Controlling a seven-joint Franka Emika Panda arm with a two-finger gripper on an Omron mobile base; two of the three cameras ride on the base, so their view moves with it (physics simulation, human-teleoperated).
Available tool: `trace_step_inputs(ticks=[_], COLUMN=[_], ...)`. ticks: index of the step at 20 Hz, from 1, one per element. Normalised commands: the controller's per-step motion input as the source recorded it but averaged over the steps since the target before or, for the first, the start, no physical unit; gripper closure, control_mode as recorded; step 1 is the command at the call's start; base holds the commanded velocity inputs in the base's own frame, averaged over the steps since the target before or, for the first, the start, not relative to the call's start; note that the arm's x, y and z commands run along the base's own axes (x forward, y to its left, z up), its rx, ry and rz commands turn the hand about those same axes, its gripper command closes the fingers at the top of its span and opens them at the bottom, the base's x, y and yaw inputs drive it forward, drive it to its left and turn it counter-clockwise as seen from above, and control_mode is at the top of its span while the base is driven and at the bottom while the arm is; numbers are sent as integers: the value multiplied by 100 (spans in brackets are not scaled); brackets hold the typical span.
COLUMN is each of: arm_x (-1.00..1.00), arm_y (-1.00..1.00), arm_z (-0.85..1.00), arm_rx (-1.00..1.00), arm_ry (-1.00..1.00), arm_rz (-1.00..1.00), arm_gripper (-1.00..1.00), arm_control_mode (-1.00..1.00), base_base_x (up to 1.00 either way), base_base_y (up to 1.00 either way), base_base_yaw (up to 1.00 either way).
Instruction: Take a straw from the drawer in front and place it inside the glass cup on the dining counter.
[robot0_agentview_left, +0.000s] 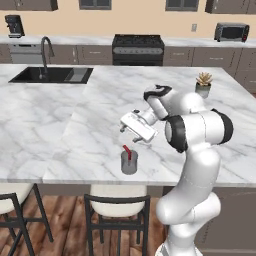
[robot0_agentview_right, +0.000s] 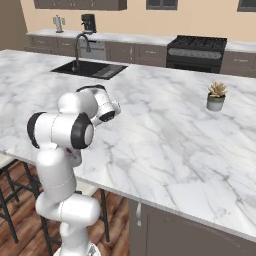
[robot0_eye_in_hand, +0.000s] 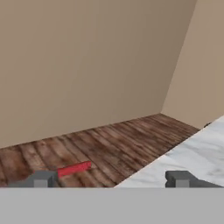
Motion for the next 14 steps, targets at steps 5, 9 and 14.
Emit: trace_step_inputs(ticks=[5, 9, 14], arm_x=[-31, -94, -97], arm_y=[-49, -62, -61], arm_z=[98, 93, 79], arm_rx=[7, 7, 5], arm_ry=[0, 0, 3], arm_rz=[1, 0, -1], arm_gripper=[-100, -100, -100], arm_control_mode=[-100, -100, -100], base_base_x=[0, 0, 0], base_base_y=[0, 0, 0], base_base_yaw=[0, 0, 0])
